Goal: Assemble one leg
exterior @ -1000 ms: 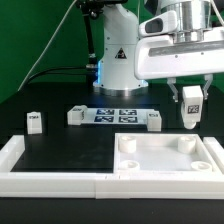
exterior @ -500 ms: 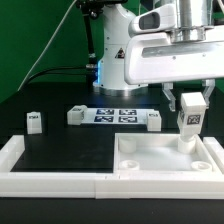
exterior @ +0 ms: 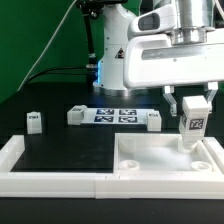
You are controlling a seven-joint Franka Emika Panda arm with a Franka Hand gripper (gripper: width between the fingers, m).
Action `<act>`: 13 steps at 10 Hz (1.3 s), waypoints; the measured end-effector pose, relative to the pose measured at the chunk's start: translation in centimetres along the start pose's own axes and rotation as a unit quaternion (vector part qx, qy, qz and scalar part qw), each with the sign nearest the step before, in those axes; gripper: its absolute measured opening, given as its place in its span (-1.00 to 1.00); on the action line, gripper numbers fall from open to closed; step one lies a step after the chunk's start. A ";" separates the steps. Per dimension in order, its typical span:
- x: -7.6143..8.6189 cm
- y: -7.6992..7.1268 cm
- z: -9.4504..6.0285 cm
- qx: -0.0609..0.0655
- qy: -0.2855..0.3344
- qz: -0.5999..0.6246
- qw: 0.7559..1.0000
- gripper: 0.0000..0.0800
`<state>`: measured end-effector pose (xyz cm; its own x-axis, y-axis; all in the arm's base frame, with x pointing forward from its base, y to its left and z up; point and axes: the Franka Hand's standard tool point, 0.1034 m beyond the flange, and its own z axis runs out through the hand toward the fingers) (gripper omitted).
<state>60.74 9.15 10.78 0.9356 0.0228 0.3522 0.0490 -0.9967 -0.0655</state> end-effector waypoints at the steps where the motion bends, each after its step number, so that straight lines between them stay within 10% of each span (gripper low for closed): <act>1: 0.0 -0.1 0.0 0.000 0.003 0.000 1.000 -0.27; 13: -0.5 -0.4 1.8 -0.007 0.118 -0.019 0.993 -0.27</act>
Offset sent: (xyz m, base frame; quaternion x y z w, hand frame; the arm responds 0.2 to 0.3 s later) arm -0.0041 0.0123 -0.0037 0.0092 0.0962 0.0144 0.9952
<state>60.85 9.72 8.95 0.8257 0.0433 0.5624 0.0763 -0.9965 -0.0354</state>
